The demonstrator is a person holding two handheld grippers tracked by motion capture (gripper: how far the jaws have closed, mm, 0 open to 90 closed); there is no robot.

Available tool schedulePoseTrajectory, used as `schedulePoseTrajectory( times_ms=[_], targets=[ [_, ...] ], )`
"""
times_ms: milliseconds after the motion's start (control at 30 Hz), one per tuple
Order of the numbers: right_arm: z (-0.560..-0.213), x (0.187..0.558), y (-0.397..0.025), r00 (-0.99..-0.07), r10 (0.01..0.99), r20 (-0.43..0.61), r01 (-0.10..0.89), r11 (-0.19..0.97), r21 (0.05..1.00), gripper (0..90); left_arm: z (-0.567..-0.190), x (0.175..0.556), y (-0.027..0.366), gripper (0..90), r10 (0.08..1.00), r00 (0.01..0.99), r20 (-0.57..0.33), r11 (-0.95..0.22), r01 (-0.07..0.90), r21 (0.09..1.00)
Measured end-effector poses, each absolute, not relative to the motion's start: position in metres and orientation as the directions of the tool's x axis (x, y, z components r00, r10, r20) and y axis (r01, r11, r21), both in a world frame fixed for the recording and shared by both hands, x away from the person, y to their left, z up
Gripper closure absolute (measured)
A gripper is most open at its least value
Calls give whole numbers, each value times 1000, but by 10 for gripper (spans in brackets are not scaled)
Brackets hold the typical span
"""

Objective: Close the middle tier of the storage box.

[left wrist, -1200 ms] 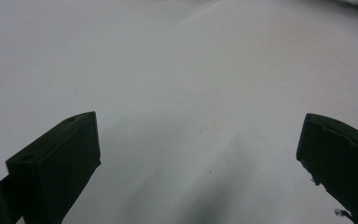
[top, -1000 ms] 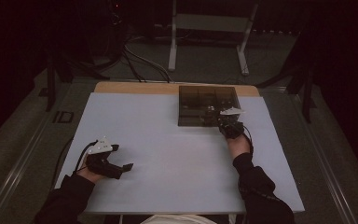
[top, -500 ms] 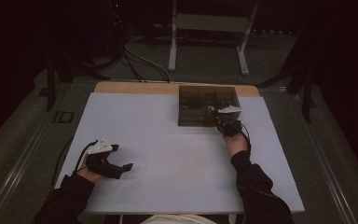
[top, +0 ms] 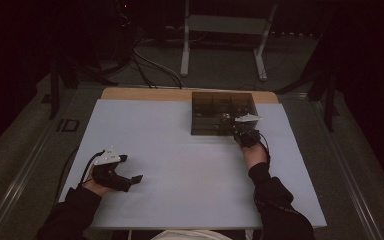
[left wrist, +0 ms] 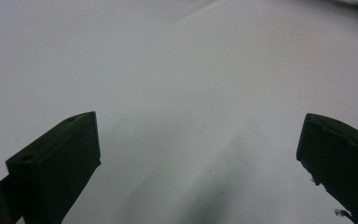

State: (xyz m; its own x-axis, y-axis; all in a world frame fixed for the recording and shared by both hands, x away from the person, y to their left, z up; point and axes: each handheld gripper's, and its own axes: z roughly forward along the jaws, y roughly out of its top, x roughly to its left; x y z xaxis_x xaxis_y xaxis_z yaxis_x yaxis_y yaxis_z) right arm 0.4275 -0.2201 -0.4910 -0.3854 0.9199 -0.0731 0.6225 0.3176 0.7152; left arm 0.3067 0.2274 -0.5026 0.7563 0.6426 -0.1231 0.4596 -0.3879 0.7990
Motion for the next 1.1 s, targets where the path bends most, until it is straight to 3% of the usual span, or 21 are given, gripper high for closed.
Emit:
schedulePoseTrajectory(
  times_ms=[167, 233, 267, 300, 467, 700, 1000, 1100],
  targets=[
    [-488, 423, -221, -396, 917, -56, 620, 312, 720, 852, -502, 307, 227, 9, 642, 757, -122, -388, 459, 799],
    [-487, 420, -221, -405, 914, -36, 620, 304, 723, 756, -503, 307, 227, 9, 643, 756, -122, -389, 460, 798],
    [-487, 420, -221, -405, 914, -36, 620, 304, 723, 756, -503, 307, 227, 9, 643, 756, -122, -389, 460, 798],
    [-487, 419, -222, -406, 914, -22, 626, 296, 722, 653, -502, 307, 227, 9, 642, 757, -121, -391, 459, 798],
    [-488, 419, -223, -416, 909, 8, 640, 286, 713, 482, -502, 307, 227, 9, 642, 757, -122, -390, 459, 798],
    [-487, 416, -221, -427, 903, 43, 649, 273, 710, 305, -502, 307, 227, 9, 641, 757, -122, -390, 459, 798],
    [-486, 417, -218, -419, 906, 63, 668, 261, 697, 12, -502, 309, 226, 9, 643, 755, -125, -386, 461, 799],
    [-486, 417, -219, -433, 897, 89, 668, 253, 700, 0, -502, 310, 225, 10, 643, 755, -129, -383, 463, 799]
  ],
)
